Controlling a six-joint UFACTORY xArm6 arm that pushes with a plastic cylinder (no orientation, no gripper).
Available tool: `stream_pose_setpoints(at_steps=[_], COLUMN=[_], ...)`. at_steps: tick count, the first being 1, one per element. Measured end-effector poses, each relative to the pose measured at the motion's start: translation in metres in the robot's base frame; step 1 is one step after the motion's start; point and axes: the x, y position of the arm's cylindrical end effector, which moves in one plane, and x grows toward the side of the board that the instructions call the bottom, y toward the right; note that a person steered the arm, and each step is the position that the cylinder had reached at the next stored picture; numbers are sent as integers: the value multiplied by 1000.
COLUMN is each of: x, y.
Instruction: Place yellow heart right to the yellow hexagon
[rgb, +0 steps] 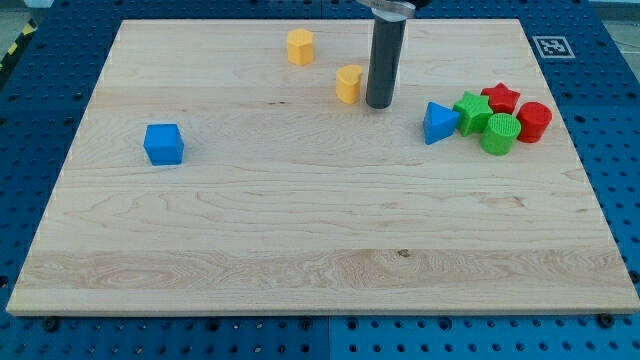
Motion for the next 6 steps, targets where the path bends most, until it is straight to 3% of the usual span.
stream_pose_setpoints(at_steps=[3, 6], x=[24, -3], y=[-28, -31])
